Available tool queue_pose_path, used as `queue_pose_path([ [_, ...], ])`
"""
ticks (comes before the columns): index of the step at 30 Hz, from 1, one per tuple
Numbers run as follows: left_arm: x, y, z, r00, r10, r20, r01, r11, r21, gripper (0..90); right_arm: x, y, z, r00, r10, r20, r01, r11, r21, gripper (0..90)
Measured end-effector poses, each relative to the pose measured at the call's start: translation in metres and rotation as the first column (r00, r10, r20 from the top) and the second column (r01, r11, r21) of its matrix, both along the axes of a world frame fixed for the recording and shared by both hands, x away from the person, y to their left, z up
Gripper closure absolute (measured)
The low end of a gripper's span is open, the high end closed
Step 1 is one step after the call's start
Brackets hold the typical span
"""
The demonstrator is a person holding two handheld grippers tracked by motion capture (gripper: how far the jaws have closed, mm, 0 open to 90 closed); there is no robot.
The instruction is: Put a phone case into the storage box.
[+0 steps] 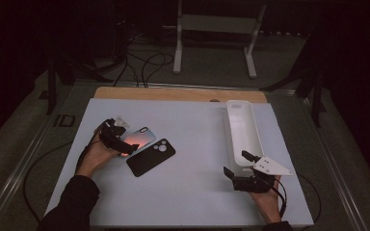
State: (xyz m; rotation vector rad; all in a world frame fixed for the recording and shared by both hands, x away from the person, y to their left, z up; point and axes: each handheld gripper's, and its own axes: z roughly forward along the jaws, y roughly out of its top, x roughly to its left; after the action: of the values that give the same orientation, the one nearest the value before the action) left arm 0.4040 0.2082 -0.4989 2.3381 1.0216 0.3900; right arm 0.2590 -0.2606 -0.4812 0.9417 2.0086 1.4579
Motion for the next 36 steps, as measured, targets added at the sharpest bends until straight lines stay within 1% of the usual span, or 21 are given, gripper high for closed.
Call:
queue_pose_path([
  [5, 0.002, -0.001, -0.005, 0.9993, -0.001, -0.037, 0.002, 0.9999, 0.011, 2.5, 0.000, 0.000, 0.000, 1.0000, -0.001, -0.001, 0.001, 1.0000, 0.001, 8.9],
  [9, 0.003, -0.001, -0.008, 0.9988, -0.005, -0.050, 0.005, 0.9999, 0.014, 4.2, 0.000, 0.000, 0.000, 1.0000, -0.001, -0.001, 0.001, 1.0000, 0.000, 8.9],
  [11, 0.003, -0.002, -0.009, 0.9985, -0.003, -0.054, 0.004, 0.9997, 0.024, 5.7, 0.000, 0.000, 0.000, 1.0000, 0.000, -0.002, 0.000, 1.0000, 0.000, 8.9],
  [13, 0.004, -0.002, -0.011, 0.9977, -0.006, -0.067, 0.009, 0.9993, 0.036, 7.6, 0.000, 0.000, 0.000, 1.0000, 0.000, -0.001, 0.000, 1.0000, 0.000, 8.9],
  [14, 0.004, -0.002, -0.012, 0.9970, -0.011, -0.077, 0.014, 0.9992, 0.039, 8.7, 0.000, 0.000, 0.000, 1.0000, 0.000, -0.003, 0.000, 1.0000, -0.001, 8.9],
  [16, 0.004, -0.003, -0.014, 0.9962, -0.022, -0.084, 0.027, 0.9982, 0.054, 10.1, 0.000, 0.000, 0.000, 1.0000, 0.000, -0.003, 0.000, 1.0000, -0.001, 8.9],
  [19, 0.003, -0.003, -0.014, 0.9952, -0.027, -0.094, 0.032, 0.9981, 0.053, 13.9, 0.000, 0.000, 0.000, 1.0000, 0.000, -0.004, 0.000, 1.0000, -0.001, 8.9],
  [21, 0.003, -0.003, -0.014, 0.9947, -0.024, -0.100, 0.029, 0.9983, 0.051, 14.2, 0.000, 0.000, 0.000, 1.0000, 0.000, -0.004, 0.000, 1.0000, -0.001, 8.9],
  [22, 0.004, -0.002, -0.015, 0.9934, -0.015, -0.114, 0.020, 0.9987, 0.046, 14.2, 0.000, 0.000, 0.000, 1.0000, 0.000, -0.003, 0.000, 1.0000, -0.001, 8.9],
  [23, 0.004, -0.003, -0.014, 0.9929, -0.011, -0.119, 0.017, 0.9987, 0.047, 14.1, 0.000, 0.000, 0.000, 1.0000, 0.002, -0.001, -0.002, 1.0000, -0.001, 8.9],
  [29, 0.005, -0.004, -0.013, 0.9897, -0.003, -0.143, 0.012, 0.9979, 0.064, 14.6, 0.000, 0.000, 0.000, 1.0000, 0.001, -0.001, -0.001, 1.0000, 0.000, 8.9],
  [36, 0.005, -0.004, -0.012, 0.9891, 0.014, -0.147, -0.005, 0.9981, 0.061, 16.5, 0.000, 0.000, 0.000, 1.0000, 0.001, -0.002, -0.001, 1.0000, -0.003, 8.9],
])
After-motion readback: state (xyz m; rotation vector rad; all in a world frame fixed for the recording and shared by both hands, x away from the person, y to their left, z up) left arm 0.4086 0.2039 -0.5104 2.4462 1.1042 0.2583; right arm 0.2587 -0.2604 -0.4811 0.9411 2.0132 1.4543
